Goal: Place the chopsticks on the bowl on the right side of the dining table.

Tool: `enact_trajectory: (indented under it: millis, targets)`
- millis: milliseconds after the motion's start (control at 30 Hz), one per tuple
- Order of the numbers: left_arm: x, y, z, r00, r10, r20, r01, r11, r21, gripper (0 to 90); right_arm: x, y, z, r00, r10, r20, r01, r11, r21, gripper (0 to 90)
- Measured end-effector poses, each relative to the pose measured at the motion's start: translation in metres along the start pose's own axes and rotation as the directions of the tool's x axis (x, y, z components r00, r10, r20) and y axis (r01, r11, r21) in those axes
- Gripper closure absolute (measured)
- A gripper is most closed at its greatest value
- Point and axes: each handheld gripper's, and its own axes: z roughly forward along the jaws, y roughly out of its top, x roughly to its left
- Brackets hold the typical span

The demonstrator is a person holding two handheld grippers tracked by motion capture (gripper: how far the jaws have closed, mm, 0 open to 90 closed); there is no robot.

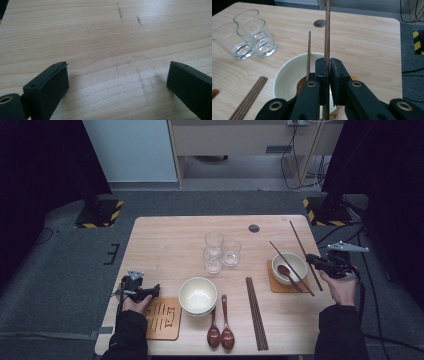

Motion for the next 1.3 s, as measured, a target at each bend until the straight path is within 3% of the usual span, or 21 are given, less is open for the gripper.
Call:
enact_trajectory:
  millis: [333,1300]
  targets:
    - [0.0,0.0,0.0,1.0,0.0,0.0,0.0,1.0,0.0,3.0,-0.001,-0.006,0.018,0.9996,-0.021,-0.017,0.022,0.999,0.05,85.2]
    - [0.0,0.0,0.0,1.0,0.0,0.0,0.0,1.0,0.0,2.9,0.003,-0.016,0.041,0.9985,-0.048,-0.027,0.051,0.989,0.141,85.2]
